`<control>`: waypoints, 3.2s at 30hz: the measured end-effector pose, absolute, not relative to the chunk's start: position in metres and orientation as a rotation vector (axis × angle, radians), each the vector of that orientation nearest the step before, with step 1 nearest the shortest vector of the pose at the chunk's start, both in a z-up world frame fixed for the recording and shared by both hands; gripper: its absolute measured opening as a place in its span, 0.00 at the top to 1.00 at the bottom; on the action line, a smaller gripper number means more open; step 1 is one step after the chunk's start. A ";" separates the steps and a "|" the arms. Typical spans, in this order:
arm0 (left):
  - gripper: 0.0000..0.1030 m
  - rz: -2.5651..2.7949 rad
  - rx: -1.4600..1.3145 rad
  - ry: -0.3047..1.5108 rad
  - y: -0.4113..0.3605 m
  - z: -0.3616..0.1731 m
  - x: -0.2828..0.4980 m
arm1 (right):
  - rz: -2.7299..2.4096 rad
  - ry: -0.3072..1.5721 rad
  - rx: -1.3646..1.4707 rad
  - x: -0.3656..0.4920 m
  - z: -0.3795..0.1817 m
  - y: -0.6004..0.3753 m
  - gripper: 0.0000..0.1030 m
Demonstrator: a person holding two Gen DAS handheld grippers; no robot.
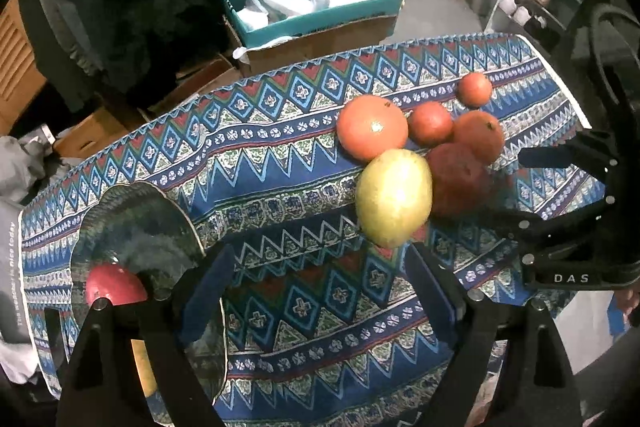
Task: Organize fruits
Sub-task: 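Move the left tool to the yellow pear while the right tool approaches the dark red apple, then close the left tool on the yellow pear while the right tool closes on the dark red apple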
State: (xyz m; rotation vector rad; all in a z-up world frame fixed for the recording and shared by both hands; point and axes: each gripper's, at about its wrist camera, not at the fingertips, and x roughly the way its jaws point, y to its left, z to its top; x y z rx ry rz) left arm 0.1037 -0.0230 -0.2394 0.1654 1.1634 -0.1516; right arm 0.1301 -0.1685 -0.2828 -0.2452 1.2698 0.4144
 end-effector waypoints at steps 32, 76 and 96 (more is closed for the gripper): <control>0.14 -0.174 0.063 1.229 -0.024 -0.265 0.121 | 0.481 1.258 -0.223 0.145 -0.317 -0.158 0.31; 0.15 -0.279 0.113 1.249 -0.086 -0.279 0.120 | 0.464 1.295 0.032 0.095 -0.287 -0.254 0.28; 0.14 -0.283 0.123 1.258 -0.085 -0.286 0.112 | 0.403 1.338 -0.116 0.104 -0.333 -0.219 0.30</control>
